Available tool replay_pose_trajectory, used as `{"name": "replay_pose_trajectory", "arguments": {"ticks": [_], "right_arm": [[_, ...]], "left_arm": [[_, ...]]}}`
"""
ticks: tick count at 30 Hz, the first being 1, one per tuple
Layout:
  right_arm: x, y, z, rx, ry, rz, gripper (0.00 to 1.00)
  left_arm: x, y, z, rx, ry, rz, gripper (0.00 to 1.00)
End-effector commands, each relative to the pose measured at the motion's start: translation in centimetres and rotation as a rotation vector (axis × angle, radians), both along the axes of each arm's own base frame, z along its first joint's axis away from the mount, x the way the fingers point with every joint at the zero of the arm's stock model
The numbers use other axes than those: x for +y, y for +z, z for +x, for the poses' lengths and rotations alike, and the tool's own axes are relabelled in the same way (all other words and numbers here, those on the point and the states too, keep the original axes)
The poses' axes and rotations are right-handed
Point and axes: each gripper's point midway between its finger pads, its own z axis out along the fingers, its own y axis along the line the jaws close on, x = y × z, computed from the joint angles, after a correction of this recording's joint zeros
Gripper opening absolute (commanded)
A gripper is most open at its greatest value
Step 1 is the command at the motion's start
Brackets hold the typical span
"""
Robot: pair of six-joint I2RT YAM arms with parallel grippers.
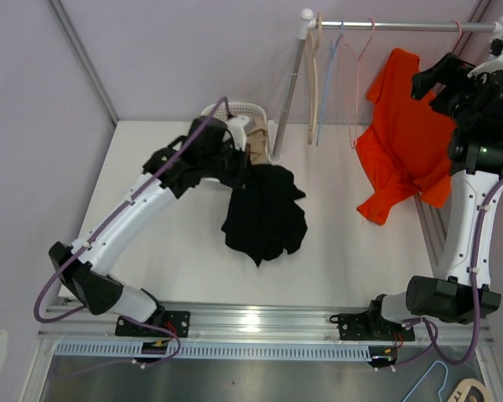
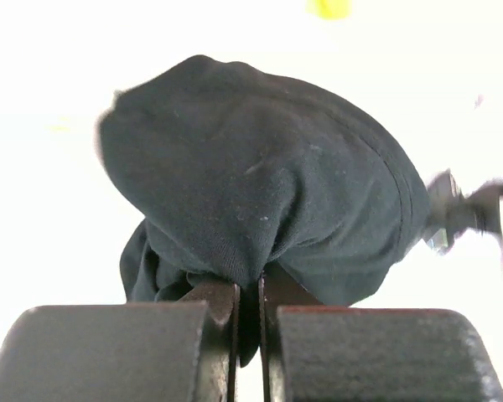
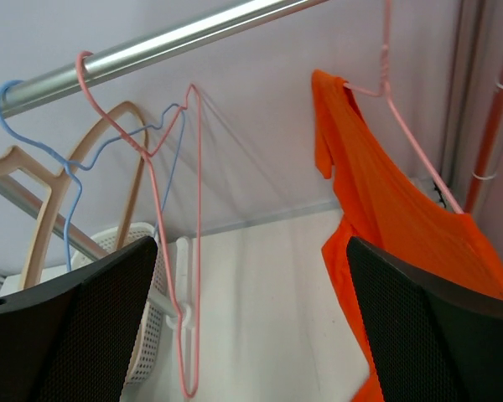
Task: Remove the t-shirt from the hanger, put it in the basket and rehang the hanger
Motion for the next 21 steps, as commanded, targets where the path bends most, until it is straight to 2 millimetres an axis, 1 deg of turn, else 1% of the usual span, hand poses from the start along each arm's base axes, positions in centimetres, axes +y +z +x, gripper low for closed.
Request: {"name": "replay_pose_trajectory", "arguments": {"ticks": [1, 2, 3, 5, 6, 8, 9, 10, 11, 12, 13, 14, 15, 16, 18, 19, 20, 21], "right_arm": [[-1.3, 1.9, -1.4, -0.066, -0.059, -0.011, 0.99], [-1.7, 1.8, -1.5, -0.057, -0.075, -0.014, 1.0], [-2.1, 1.5, -1.3, -0.046, -0.087, -0.022, 0.99], [-3.0, 1.8, -1.4, -0.039, -0.124, -0.032, 0.99], [-3.8, 1.6, -1.3, -0.029, -0.14, -0.035, 0.99], [-4.3, 2.2, -1.6, -0.035, -0.151, -0.035, 1.0], [-5.0, 2.4, -1.8, -0.038, -0.166, -0.039, 0.99], [-5.3, 2.4, -1.8, -0.037, -0.173, -0.046, 0.99], [-5.5, 2.7, -1.9, -0.042, -0.182, -0.052, 0.99], [-5.9, 2.8, -1.9, -0.046, -0.196, -0.061, 0.99], [-6.4, 2.8, -1.9, -0.045, -0.205, -0.076, 0.99], [-6.6, 2.9, -1.9, -0.047, -0.213, -0.082, 1.0], [-7.2, 2.7, -1.9, -0.041, -0.22, -0.084, 1.0], [-7.3, 2.9, -2.0, -0.045, -0.22, -0.087, 0.99], [-8.2, 2.3, -1.5, -0.027, -0.24, -0.081, 1.0], [-8.5, 1.8, -1.3, -0.017, -0.244, -0.08, 0.99], [-9.4, 1.3, -0.8, -0.01, -0.257, -0.089, 1.0], [-10.1, 1.3, -0.7, -0.011, -0.28, -0.093, 0.99]], "left_arm": [[4.0, 5.9, 4.6, -0.151, 0.137, -0.051, 0.01], [5.5, 7.6, 6.3, -0.194, 0.201, -0.067, 0.01], [6.3, 9.5, 7.6, -0.239, 0.248, -0.085, 0.01], [7.1, 11.0, 9.6, -0.277, 0.293, -0.108, 0.01], [7.6, 14.0, 11.8, -0.352, 0.32, -0.153, 0.01], [7.8, 15.6, 14.3, -0.424, 0.322, -0.163, 0.01], [8.1, 18.3, 16.7, -0.511, 0.354, -0.191, 0.01], [8.5, 18.6, 18.1, -0.539, 0.38, -0.183, 0.01], [9.5, 20.5, 19.2, -0.599, 0.403, -0.191, 0.01], [9.7, 20.7, 20.3, -0.611, 0.409, -0.191, 0.01], [9.8, 20.5, 22.2, -0.618, 0.422, -0.192, 0.01], [10.5, 21.9, 22.9, -0.648, 0.429, -0.217, 0.01], [9.9, 21.4, 24.0, -0.638, 0.399, -0.245, 0.01], [10.3, 20.6, 24.8, -0.631, 0.409, -0.237, 0.01], [11.1, 18.3, 26.4, -0.593, 0.45, -0.209, 0.01], [11.2, 15.5, 27.4, -0.545, 0.462, -0.175, 0.01], [11.0, 12.6, 28.2, -0.499, 0.469, -0.163, 0.01], [10.6, 11.1, 28.6, -0.472, 0.46, -0.173, 0.01]]}}
